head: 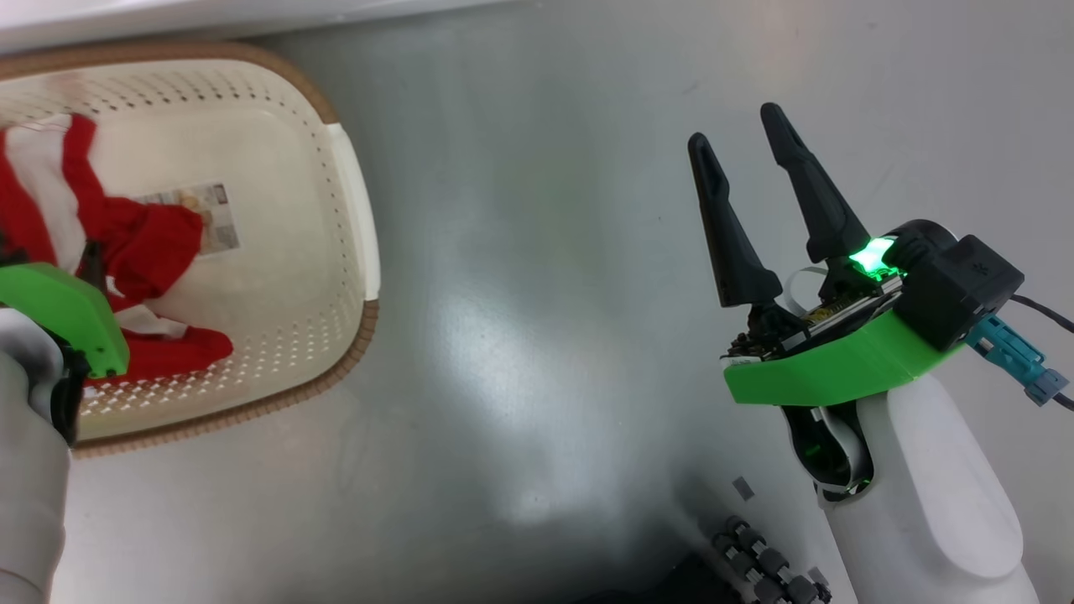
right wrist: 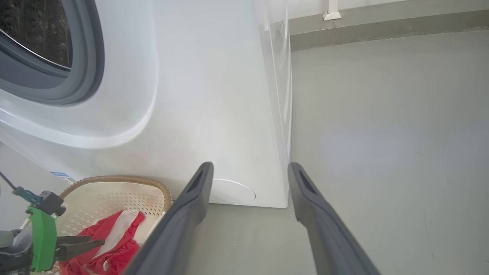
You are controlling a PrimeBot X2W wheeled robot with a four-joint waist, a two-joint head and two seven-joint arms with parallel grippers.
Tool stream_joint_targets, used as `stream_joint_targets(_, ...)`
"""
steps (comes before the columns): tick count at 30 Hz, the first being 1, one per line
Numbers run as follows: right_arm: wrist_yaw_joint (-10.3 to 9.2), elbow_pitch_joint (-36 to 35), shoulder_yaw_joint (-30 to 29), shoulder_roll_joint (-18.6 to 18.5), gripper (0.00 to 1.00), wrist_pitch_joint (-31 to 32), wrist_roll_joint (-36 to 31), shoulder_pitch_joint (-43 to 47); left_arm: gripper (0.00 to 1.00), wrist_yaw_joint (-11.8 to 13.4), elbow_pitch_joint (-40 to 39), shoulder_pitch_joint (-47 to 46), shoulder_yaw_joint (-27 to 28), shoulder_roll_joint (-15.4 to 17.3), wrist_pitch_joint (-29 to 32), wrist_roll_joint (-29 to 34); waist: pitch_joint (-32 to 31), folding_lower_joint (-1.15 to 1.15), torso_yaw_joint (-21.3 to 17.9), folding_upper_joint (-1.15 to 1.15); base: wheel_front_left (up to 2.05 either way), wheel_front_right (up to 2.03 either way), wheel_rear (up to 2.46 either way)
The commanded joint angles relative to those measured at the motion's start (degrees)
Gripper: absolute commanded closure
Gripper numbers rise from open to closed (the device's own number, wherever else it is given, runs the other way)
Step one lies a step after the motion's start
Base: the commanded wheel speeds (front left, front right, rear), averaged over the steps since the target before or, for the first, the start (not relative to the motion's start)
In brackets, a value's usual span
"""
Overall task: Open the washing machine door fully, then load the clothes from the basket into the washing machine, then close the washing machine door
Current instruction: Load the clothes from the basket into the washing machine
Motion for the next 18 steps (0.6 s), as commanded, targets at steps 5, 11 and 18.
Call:
stream_joint_targets(5,0.09,-1.5,1.4,0.6,0.00,-0.3,-0.7,0.8,0.00,1.5,0.5,-0.2,-1.6,3.6,2.9,2.6,1.2,0.00,-1.0,0.00,0.00,0.00,0.00)
stream_joint_targets(11,0.09,-1.6,1.4,0.7,0.00,-0.3,-0.7,0.6,0.00,0.4,0.8,-0.7,-5.0,4.7,7.9,5.0,2.0,0.00,-1.8,0.00,0.00,0.00,0.00)
stream_joint_targets(18,0.09,-2.0,1.3,0.7,0.00,-0.3,-0.4,0.8,0.00,-1.0,1.0,-1.1,-7.4,5.0,10.8,5.4,2.8,0.00,-2.1,0.00,0.00,0.00,0.00)
